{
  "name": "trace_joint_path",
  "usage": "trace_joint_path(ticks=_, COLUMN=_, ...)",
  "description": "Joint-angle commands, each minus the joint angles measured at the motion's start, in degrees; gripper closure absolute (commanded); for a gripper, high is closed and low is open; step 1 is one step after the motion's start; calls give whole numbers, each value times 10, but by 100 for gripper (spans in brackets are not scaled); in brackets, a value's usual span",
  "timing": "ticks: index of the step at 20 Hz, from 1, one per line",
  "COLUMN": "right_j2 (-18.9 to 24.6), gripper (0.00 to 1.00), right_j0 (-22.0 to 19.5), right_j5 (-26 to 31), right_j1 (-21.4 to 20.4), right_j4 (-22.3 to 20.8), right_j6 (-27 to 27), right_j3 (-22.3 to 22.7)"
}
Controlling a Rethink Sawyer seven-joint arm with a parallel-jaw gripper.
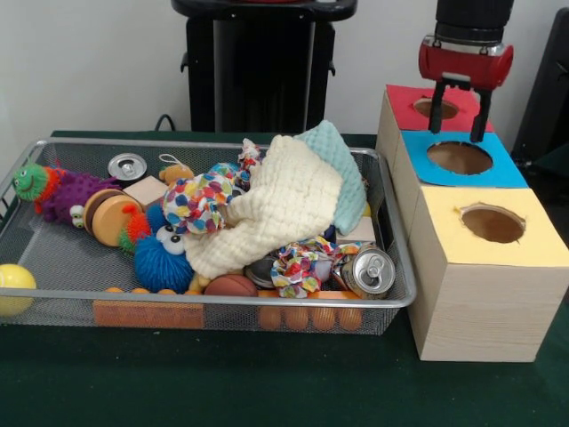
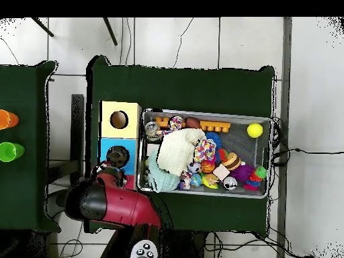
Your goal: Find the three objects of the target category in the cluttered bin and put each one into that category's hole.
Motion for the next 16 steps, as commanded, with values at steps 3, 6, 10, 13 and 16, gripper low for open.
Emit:
trace_joint_path(ticks=3, right_j2=-35, gripper=0, right_j0=-68, right_j5=180, right_j1=-24, right_j4=-50, right_j6=20, right_j3=-37)
trace_joint_path(ticks=6, right_j2=-36, gripper=0, right_j0=-93, right_j5=193, right_j1=-8, right_j4=-74, right_j6=-3, right_j3=-68)
trace_joint_path(ticks=10, right_j2=-39, gripper=0, right_j0=-104, right_j5=183, right_j1=10, right_j4=-106, right_j6=3, right_j3=-100)
trace_joint_path(ticks=13, right_j2=-36, gripper=0, right_j0=-110, right_j5=184, right_j1=19, right_j4=-117, right_j6=14, right_j3=-119)
trace_joint_path(ticks=16, right_j2=-36, gripper=0, right_j0=-112, right_j5=192, right_j1=21, right_j4=-125, right_j6=24, right_j3=-131)
